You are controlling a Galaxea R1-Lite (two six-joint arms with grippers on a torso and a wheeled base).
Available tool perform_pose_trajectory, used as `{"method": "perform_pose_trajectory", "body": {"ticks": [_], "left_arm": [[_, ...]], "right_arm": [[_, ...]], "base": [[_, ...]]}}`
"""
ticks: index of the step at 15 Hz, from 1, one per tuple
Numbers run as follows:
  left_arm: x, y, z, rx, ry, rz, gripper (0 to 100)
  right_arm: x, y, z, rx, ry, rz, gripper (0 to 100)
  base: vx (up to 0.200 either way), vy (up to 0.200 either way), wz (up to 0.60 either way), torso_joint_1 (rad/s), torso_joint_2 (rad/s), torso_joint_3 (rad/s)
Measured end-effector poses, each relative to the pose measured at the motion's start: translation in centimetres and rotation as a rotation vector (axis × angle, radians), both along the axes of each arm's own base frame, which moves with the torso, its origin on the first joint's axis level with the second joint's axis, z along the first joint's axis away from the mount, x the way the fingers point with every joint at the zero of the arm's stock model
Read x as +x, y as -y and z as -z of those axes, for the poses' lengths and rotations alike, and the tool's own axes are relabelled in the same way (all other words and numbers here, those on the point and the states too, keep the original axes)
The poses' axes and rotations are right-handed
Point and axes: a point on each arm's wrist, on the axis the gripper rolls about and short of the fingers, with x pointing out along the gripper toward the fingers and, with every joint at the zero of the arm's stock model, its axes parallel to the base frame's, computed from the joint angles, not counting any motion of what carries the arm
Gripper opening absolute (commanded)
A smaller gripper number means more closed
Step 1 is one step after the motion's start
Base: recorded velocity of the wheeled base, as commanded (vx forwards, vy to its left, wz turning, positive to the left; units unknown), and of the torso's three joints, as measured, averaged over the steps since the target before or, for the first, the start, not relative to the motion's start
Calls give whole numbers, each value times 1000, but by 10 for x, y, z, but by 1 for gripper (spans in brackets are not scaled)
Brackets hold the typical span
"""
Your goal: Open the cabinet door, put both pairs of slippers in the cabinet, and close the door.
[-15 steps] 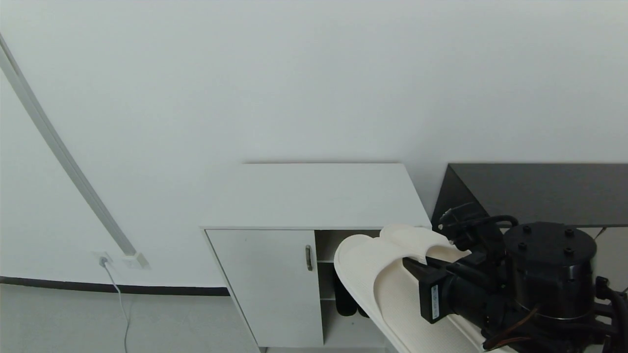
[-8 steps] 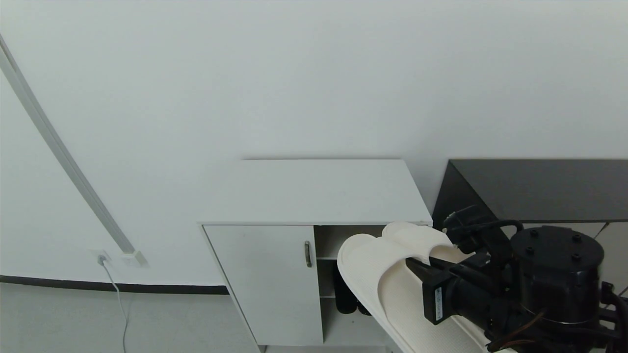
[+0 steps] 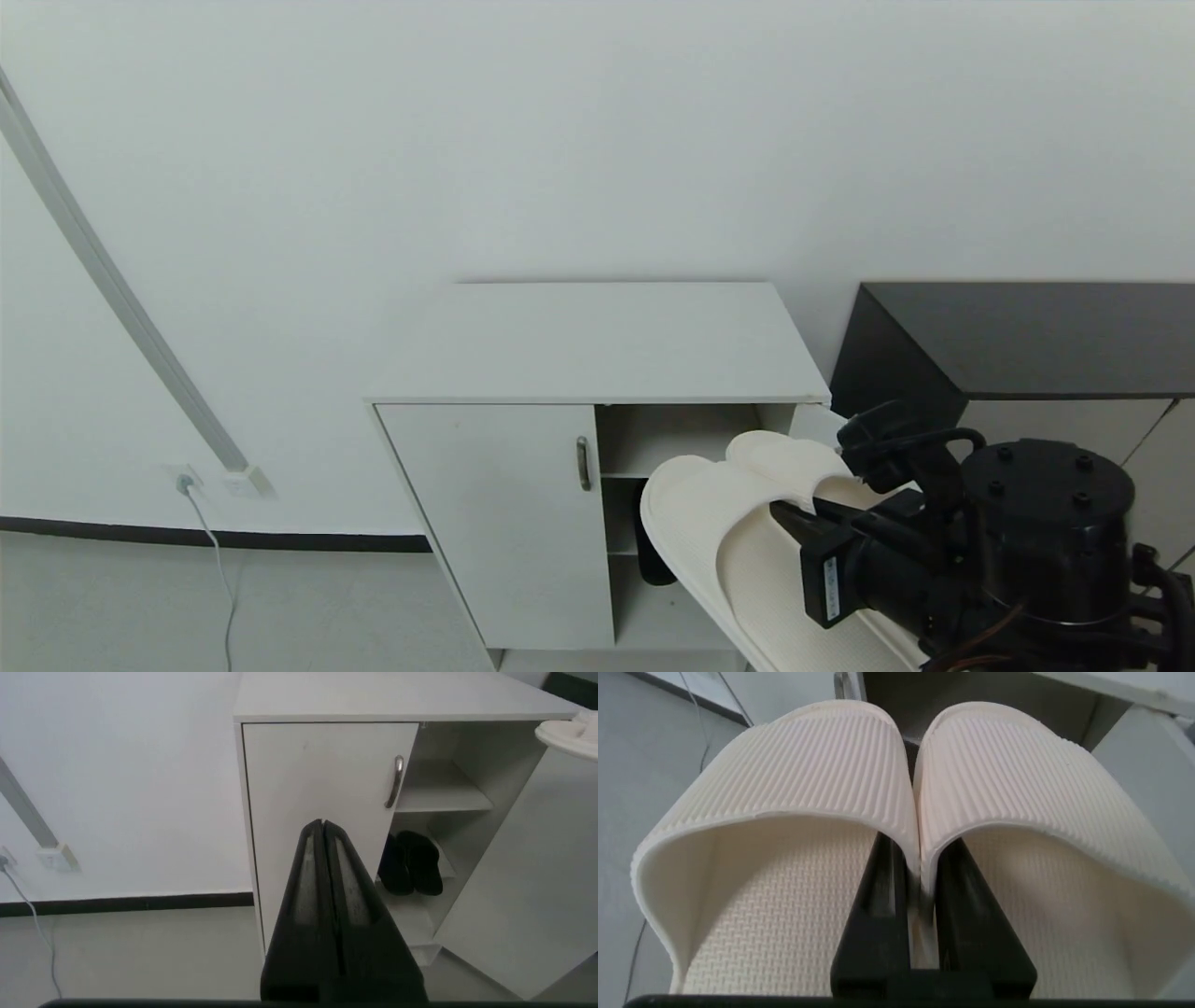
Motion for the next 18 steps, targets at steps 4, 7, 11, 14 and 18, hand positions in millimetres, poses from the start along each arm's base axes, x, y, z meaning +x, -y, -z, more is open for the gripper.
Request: {"method": "perform_pose_trajectory", "body": {"ticks": [4,7,11,14,18], "left_arm": [[0,0,0,0,0,-3,0],[0,0,0,0,0,-3,0],[0,0,0,0,0,-2,0],[0,0,0,0,0,-2,0],[0,0,0,0,0,-2,0]], "right_arm": [[-1,1,3,-10,-9,-1,0],[-1,2,5,-15,-14,-2,0],[-2,2,6,-18,-16,-3,0],[-2,1,6,-18,-17,-5,0],[-3,1,7,-23,-19,-6,0]], "base": [[0,0,0,-201,470,268],[0,0,0,-232,553,312],[0,0,0,-217,536,321],[0,0,0,-194,512,316],[0,0,0,-172,491,323]]}}
